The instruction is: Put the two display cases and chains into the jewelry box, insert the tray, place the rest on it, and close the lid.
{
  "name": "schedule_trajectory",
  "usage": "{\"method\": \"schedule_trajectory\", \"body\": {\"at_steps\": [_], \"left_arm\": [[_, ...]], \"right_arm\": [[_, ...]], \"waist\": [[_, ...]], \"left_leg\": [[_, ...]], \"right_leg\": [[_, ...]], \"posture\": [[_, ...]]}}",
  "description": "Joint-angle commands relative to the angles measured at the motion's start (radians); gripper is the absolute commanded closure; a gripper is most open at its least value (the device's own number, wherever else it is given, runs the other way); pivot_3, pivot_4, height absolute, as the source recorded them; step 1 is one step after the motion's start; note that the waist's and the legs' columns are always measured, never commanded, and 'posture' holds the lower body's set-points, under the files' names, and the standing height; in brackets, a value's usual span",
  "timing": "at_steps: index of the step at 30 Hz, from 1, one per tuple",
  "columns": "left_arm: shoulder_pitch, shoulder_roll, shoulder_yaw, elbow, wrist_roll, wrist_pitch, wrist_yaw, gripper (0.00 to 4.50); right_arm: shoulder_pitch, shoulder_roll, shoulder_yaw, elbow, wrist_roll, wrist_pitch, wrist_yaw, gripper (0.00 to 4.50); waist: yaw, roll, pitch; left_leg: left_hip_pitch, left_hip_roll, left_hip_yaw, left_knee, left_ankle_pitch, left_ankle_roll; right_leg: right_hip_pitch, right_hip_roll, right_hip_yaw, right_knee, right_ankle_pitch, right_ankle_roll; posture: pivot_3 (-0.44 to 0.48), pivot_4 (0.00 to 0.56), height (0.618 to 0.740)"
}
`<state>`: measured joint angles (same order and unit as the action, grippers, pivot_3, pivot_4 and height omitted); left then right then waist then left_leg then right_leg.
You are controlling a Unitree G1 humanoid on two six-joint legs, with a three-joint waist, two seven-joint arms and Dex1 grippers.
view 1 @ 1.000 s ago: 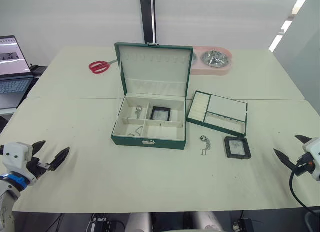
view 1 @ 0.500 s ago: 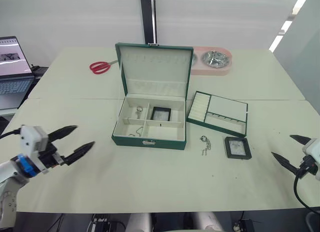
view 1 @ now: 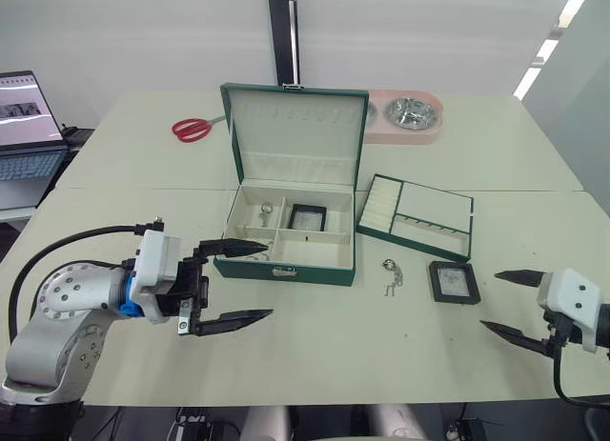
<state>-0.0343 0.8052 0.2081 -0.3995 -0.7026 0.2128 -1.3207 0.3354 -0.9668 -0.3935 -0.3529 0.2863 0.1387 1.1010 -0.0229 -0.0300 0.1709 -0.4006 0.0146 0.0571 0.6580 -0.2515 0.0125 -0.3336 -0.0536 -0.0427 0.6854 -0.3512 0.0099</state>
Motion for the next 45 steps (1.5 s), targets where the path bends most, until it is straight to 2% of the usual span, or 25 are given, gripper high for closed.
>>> {"method": "schedule_trajectory", "body": {"at_steps": [1, 3, 4, 5, 10, 25, 28, 39, 45], "left_arm": [[-0.007, 0.005, -0.029, -0.023, -0.007, -0.026, -0.055, 0.0], [-0.012, 0.001, -0.047, -0.011, 0.009, -0.043, -0.078, 0.0], [-0.017, -0.002, -0.054, -0.003, 0.016, -0.051, -0.083, 0.0], [-0.021, -0.001, -0.06, 0.003, 0.02, -0.053, -0.088, 0.0], [-0.028, -0.003, -0.077, 0.018, 0.034, -0.07, -0.108, 0.0], [-0.06, -0.029, -0.101, -0.001, 0.032, -0.054, -0.08, 0.0], [-0.058, -0.029, -0.106, -0.004, 0.033, -0.051, -0.073, 0.0], [-0.078, -0.029, -0.121, -0.003, 0.032, -0.046, -0.055, 0.0], [-0.083, -0.029, -0.118, 0.002, 0.036, -0.049, -0.052, 0.0]], "right_arm": [[-0.037, -0.027, 0.035, 0.027, -0.019, -0.05, 0.035, 0.18], [-0.058, -0.036, 0.067, 0.053, -0.037, -0.072, 0.049, 0.62], [-0.07, -0.037, 0.082, 0.063, -0.046, -0.078, 0.05, 1.03], [-0.086, -0.038, 0.101, 0.074, -0.057, -0.081, 0.05, 1.24], [-0.159, -0.05, 0.178, 0.167, -0.132, -0.119, 0.042, 1.24], [-0.31, -0.017, 0.304, 0.307, -0.185, -0.211, 0.029, 1.24], [-0.316, -0.019, 0.316, 0.325, -0.198, -0.229, 0.024, 1.78], [-0.326, -0.031, 0.326, 0.346, -0.199, -0.27, 0.026, 4.37], [-0.3, -0.066, 0.297, 0.276, -0.147, -0.209, 0.069, 4.43]], "waist": [[0.0, 0.0, 0.0], [0.001, 0.0, 0.0], [0.002, 0.0, 0.0], [0.003, 0.0, 0.0], [0.003, 0.0, 0.0], [0.007, 0.001, 0.001], [0.007, 0.001, 0.001], [0.01, 0.001, 0.001], [0.013, 0.002, 0.001]], "left_leg": [[0.0, 0.0, 0.0, 0.0, 0.0, 0.0], [0.0, 0.0, 0.0, 0.0, 0.0, 0.0], [0.0, 0.0, 0.0, 0.0, 0.0, 0.0], [0.0, 0.0, 0.0, 0.0, 0.0, 0.0], [0.0, 0.0, 0.0, 0.0, 0.0, 0.0], [0.0, 0.0, 0.0, 0.0, 0.0, 0.0], [0.0, 0.0, 0.0, 0.0, 0.0, 0.0], [0.0, 0.0, 0.0, 0.0, 0.0, 0.0], [0.0, 0.0, 0.0, 0.001, 0.0, 0.0]], "right_leg": [[0.0, 0.0, 0.0, 0.0, 0.0, 0.0], [0.0, 0.0, 0.0, 0.0, 0.0, 0.0], [0.001, 0.0, 0.0, 0.0, 0.0, 0.0], [0.001, 0.0, 0.0, 0.0, 0.0, 0.0], [0.0, 0.0, 0.0, -0.001, 0.0, 0.0], [0.001, 0.0, 0.0, -0.001, 0.0, 0.0], [0.001, 0.0, 0.0, -0.001, 0.0, 0.0], [0.001, 0.0, 0.0, -0.001, 0.0, 0.0], [0.001, 0.0, 0.0, -0.002, 0.0, 0.0]], "posture": [[0.0, 0.15, 0.74], [0.0, 0.15, 0.74], [0.0, 0.15, 0.74], [0.0, 0.15, 0.74], [0.0, 0.15, 0.74], [0.0, 0.15, 0.74], [0.0, 0.15, 0.74], [0.0, 0.15, 0.74], [0.0, 0.15, 0.74]]}}
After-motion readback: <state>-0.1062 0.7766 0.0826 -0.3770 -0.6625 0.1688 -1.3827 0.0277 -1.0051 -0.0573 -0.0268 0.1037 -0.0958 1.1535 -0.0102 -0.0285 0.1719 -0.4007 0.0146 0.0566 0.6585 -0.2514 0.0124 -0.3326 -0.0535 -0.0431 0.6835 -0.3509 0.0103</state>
